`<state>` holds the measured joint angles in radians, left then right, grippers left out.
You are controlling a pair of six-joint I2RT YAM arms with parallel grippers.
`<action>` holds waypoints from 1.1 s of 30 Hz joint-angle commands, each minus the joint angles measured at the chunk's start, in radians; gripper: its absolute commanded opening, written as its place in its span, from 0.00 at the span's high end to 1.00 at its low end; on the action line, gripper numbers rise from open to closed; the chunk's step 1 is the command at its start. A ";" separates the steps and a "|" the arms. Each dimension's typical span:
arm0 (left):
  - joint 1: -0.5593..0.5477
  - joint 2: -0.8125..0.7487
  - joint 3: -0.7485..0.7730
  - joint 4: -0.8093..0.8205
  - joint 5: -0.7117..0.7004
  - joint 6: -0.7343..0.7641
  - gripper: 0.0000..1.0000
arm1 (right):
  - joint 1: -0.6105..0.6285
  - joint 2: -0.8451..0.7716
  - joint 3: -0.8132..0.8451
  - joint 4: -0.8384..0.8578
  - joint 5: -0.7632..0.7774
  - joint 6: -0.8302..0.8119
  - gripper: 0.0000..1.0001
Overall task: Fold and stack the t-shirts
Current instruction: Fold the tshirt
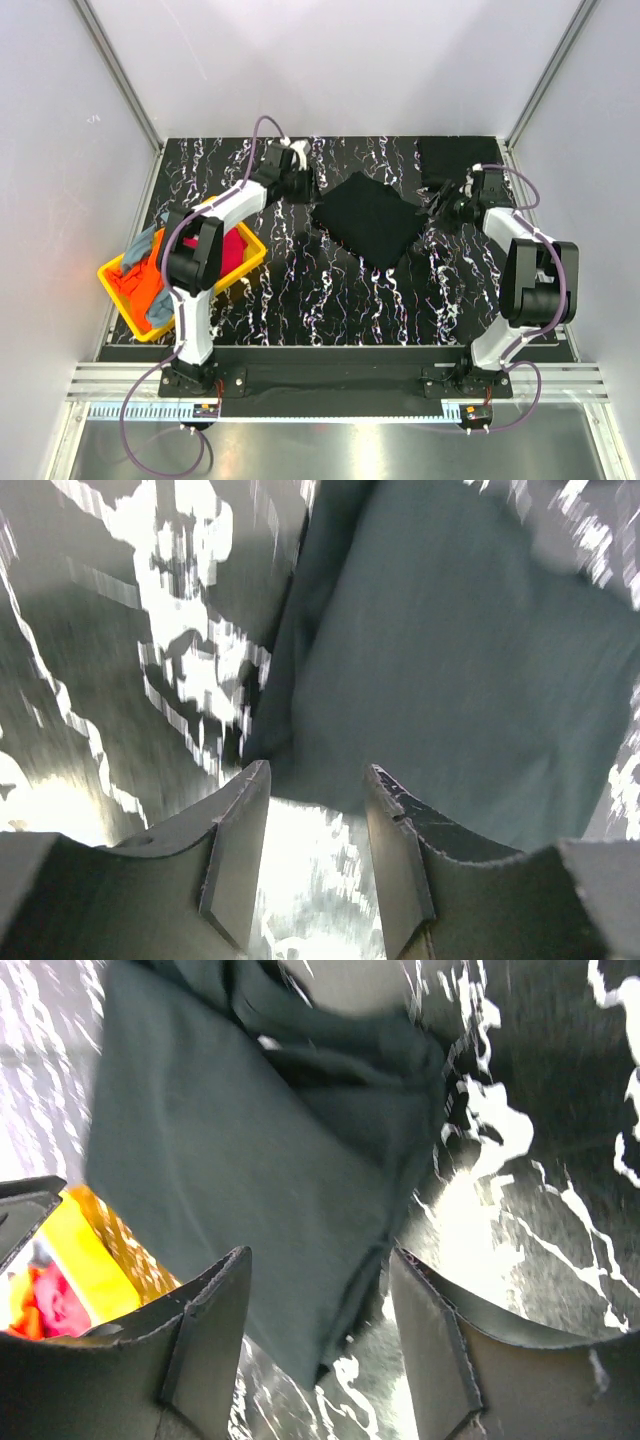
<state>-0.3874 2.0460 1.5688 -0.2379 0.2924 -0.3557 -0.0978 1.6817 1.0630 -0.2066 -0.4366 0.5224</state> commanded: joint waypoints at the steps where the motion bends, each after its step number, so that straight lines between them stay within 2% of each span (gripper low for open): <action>1: -0.002 -0.055 -0.085 0.009 0.028 0.023 0.54 | -0.003 0.010 -0.011 0.026 -0.068 -0.074 0.38; 5: -0.002 -0.070 -0.118 0.002 0.025 0.044 0.52 | 0.023 0.027 -0.046 0.085 -0.179 -0.032 0.41; 11: -0.002 -0.017 -0.079 0.012 0.120 0.037 0.48 | 0.138 -0.072 -0.165 0.101 -0.088 0.048 0.37; 14: -0.002 0.017 -0.062 0.011 0.126 0.038 0.48 | 0.165 -0.138 -0.270 0.104 -0.048 0.071 0.37; 18: -0.002 0.051 -0.046 -0.001 0.108 0.034 0.48 | 0.202 -0.204 -0.324 0.118 -0.047 0.076 0.39; 29: -0.001 0.108 0.037 -0.051 0.088 0.044 0.50 | 0.277 -0.142 -0.370 0.185 -0.045 0.088 0.43; 33: -0.002 0.126 0.069 -0.069 0.090 0.041 0.54 | 0.279 -0.119 -0.367 0.238 -0.040 0.094 0.45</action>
<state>-0.3908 2.1582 1.5829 -0.3084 0.3771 -0.3290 0.1738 1.5486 0.6930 -0.0612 -0.4980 0.6052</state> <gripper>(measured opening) 0.468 0.554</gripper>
